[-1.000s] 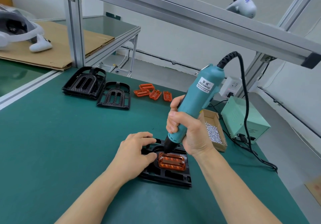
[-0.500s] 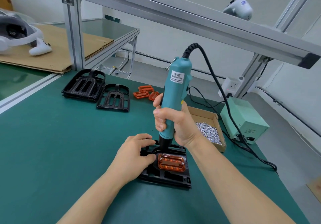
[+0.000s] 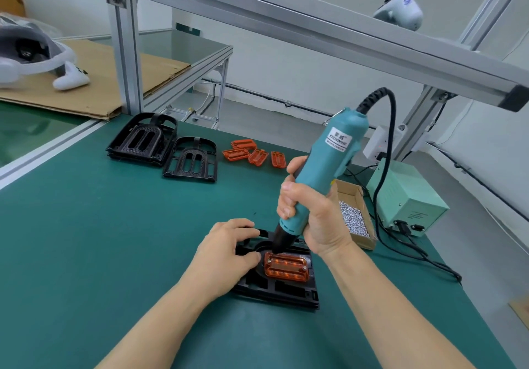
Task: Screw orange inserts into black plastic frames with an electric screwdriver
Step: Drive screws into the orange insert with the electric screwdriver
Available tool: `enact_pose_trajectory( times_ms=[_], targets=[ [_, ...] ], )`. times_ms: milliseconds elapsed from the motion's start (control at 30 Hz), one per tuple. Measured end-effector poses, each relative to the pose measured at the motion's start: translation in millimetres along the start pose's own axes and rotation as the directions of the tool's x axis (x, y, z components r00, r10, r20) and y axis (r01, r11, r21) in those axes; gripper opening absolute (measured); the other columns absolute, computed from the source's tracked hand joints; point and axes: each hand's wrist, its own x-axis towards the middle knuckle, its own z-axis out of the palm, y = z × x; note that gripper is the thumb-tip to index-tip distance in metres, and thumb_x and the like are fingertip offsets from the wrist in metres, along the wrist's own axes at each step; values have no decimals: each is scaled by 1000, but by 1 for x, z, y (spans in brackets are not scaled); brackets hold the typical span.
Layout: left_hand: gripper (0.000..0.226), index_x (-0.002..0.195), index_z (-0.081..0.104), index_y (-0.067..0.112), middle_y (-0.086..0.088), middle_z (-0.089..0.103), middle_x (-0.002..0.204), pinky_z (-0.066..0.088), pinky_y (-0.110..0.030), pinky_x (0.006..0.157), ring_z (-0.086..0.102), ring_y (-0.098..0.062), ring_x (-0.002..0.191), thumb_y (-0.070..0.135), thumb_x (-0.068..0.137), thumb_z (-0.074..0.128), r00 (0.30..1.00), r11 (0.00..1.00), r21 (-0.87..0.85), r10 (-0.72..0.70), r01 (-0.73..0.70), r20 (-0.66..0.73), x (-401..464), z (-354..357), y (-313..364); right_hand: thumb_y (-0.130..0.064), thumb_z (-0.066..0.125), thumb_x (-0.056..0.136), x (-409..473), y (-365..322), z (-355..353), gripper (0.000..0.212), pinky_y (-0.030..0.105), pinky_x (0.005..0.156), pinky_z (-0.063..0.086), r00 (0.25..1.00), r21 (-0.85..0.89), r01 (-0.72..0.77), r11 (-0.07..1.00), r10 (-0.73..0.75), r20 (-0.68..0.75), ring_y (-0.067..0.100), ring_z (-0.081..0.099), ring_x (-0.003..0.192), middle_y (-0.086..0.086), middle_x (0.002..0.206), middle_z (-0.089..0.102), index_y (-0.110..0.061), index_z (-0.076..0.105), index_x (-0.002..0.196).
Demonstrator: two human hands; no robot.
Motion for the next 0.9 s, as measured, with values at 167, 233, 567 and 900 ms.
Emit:
enact_pose_trajectory(
  times_ms=[167, 233, 567, 900],
  targets=[
    [41, 123, 61, 29, 29, 44, 125, 32, -19, 93, 39, -1, 119, 25, 83, 66, 1000, 1000, 0, -3, 3, -2, 0, 1, 0, -2, 59, 77, -1, 3, 3, 23, 25, 49, 40, 998, -31, 56, 998, -56, -20, 15, 39, 40, 2, 52, 45, -23, 57, 87],
    [41, 123, 61, 30, 31, 42, 123, 31, -18, 92, 38, -1, 119, 25, 83, 65, 1000, 1000, -1, -3, 3, -8, 1, 1, 0, -4, 60, 76, -1, 3, 4, 23, 25, 48, 40, 998, -29, 63, 998, -63, -17, 15, 39, 39, 1, 52, 45, -25, 58, 85],
    [41, 122, 62, 29, 32, 44, 121, 28, -15, 87, 35, 3, 116, 21, 82, 65, 1000, 1000, -13, -1, 0, -22, 1, 2, -1, -12, 64, 68, -2, 0, 8, 15, 24, 49, 40, 992, -38, 20, 999, -16, 121, 15, 38, 39, 4, 50, 42, -21, 55, 77],
    [41, 122, 63, 29, 32, 45, 121, 29, -16, 87, 38, 2, 113, 21, 82, 64, 999, 1000, -10, -1, 1, -32, 0, 3, 0, -12, 64, 69, -3, -1, 3, 15, 24, 50, 41, 991, -22, 3, 1000, 0, 132, 14, 40, 40, 6, 52, 41, -20, 54, 76]
  ],
)
